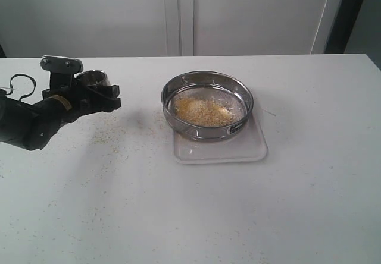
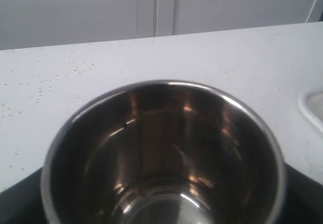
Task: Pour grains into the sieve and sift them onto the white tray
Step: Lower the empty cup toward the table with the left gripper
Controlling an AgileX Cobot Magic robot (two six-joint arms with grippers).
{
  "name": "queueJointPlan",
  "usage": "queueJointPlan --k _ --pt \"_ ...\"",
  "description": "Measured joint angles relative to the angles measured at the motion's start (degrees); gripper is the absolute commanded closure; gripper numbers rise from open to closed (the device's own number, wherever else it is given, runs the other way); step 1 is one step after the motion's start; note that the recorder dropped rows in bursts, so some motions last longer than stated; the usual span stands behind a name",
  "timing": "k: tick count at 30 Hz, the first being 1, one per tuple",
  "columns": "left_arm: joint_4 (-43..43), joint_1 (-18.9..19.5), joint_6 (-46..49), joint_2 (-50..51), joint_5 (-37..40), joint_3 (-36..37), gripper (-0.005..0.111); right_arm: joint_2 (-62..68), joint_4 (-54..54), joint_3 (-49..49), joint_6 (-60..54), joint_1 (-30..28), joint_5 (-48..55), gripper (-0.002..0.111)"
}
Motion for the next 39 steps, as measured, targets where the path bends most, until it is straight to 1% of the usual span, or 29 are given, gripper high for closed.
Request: queueJointPlan --k 12,18,36,37,39 --pt "-1.3 0.0 1.5 3.3 -0.7 0.1 0.107 0.0 0.0 0.0 0.0 0.0 0.0 0.108" --pt "-1.5 0.0 3.2 3.4 -0.7 0.1 0.107 0.0 0.0 0.0 0.0 0.0 0.0 0.108" --pt "-1.6 0.0 4.3 3.4 -0.7 0.1 0.106 0.0 0.0 0.0 0.0 0.0 0.0 0.108" --pt "-1.6 0.0 4.4 3.4 -0.7 0.1 0.105 0.0 0.0 0.0 0.0 0.0 0.0 0.108" --pt "-1.6 0.0 4.4 3.4 -0.7 0.1 0.097 0.0 0.0 0.0 0.0 0.0 0.0 0.108"
